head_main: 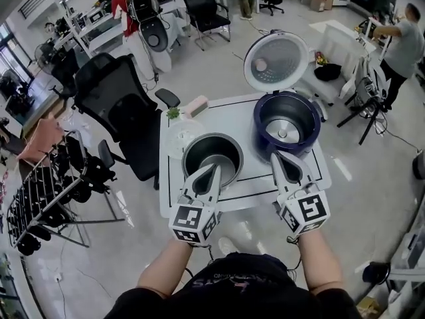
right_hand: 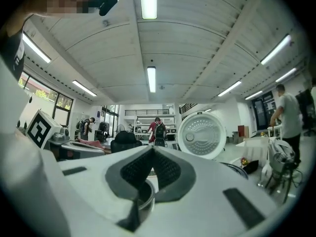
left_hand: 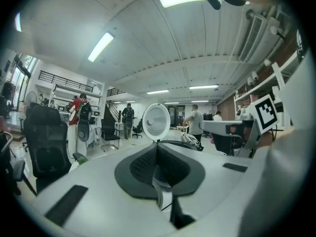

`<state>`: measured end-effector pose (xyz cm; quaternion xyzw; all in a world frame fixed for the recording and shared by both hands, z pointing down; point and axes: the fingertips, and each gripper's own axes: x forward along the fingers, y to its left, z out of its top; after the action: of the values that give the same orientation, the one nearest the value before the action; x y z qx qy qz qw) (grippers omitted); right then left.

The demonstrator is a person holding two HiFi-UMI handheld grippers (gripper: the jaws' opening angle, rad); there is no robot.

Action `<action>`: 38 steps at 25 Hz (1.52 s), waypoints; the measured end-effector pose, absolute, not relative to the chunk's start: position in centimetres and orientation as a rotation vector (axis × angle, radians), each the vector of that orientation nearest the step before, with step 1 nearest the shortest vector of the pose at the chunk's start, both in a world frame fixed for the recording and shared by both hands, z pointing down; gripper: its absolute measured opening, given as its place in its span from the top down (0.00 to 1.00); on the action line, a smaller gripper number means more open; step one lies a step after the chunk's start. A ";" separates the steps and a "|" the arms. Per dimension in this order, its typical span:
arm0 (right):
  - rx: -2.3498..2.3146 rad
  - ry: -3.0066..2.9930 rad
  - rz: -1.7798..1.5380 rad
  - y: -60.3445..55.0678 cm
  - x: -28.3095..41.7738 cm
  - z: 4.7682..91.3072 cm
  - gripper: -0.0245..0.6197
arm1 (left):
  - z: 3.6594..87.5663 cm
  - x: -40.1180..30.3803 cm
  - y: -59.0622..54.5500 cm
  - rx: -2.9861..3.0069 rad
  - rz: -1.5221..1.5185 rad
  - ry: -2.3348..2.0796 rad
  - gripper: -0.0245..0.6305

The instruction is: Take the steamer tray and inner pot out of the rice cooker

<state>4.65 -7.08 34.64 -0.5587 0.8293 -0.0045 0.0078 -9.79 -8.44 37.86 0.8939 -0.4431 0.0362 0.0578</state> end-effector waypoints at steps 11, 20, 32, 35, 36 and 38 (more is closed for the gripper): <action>-1.643 2.648 -0.137 2.6 11.5 35.6 0.96 | 38.1 -2.5 2.4 2.636 0.085 -1.419 0.96; -1.506 2.751 -0.202 8.7 13.1 37.1 0.96 | 39.1 -0.5 10.4 2.521 0.092 -1.532 0.96; -1.470 2.781 -0.230 11.1 11.4 37.6 0.96 | 39.0 -2.8 13.3 2.466 0.075 -1.581 0.96; -1.491 2.764 -0.239 11.0 10.7 37.5 0.96 | 38.7 -3.4 12.9 2.485 0.084 -1.561 0.96; -1.500 2.757 -0.242 10.9 10.4 37.5 0.96 | 38.6 -3.6 12.8 2.495 0.088 -1.551 0.96; -1.519 2.741 -0.249 10.8 9.7 37.5 0.96 | 38.3 -4.2 12.5 2.516 0.098 -1.532 0.96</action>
<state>9.74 10.85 37.51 -0.4832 0.8719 -0.0793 -0.0011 -4.19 12.50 38.34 0.8496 -0.5173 0.0331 0.0971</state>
